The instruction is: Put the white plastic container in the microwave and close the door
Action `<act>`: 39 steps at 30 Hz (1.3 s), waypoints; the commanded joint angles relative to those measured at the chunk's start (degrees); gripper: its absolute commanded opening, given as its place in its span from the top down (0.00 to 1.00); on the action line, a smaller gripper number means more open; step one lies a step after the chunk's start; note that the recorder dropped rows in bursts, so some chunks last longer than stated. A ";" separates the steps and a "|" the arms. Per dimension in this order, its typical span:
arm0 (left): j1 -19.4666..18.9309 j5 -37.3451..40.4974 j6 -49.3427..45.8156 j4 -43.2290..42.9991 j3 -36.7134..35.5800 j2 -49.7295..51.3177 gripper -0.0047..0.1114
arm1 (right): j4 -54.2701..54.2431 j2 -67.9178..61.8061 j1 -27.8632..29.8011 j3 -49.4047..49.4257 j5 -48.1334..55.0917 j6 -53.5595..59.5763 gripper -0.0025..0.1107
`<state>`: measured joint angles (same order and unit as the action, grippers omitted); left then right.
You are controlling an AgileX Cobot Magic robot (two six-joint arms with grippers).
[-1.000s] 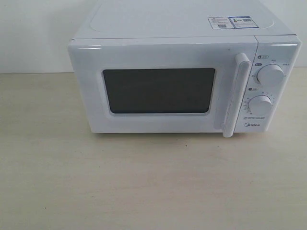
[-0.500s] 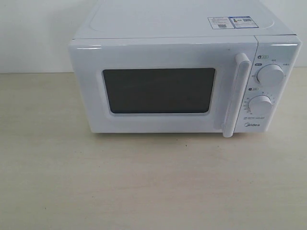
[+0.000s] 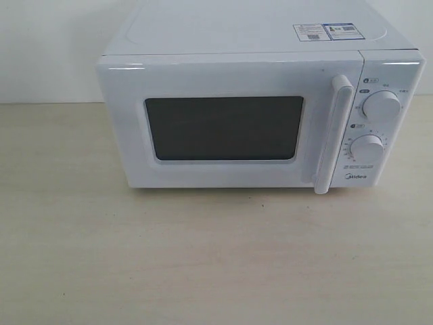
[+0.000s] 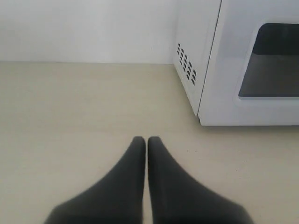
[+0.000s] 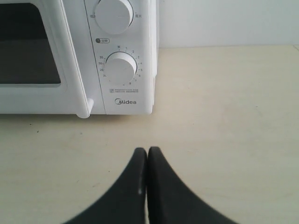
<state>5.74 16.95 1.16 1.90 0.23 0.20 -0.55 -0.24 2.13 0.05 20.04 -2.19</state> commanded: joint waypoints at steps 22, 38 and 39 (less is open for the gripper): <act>-1.96 0.38 -1.16 -0.23 -0.23 -0.20 0.92 | -0.21 0.24 0.18 -0.05 -0.52 -0.26 0.98; -1.96 0.49 -1.16 -0.23 -0.23 -0.20 0.92 | -0.21 0.24 0.18 -0.05 -1.57 -0.26 0.98; -1.96 0.49 -1.16 -0.23 -0.23 -0.20 0.92 | -0.21 0.24 0.18 -0.05 -1.57 -0.26 0.98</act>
<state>3.96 17.54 0.37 1.49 0.23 0.20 -0.55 -0.24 2.13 0.05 19.02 -2.19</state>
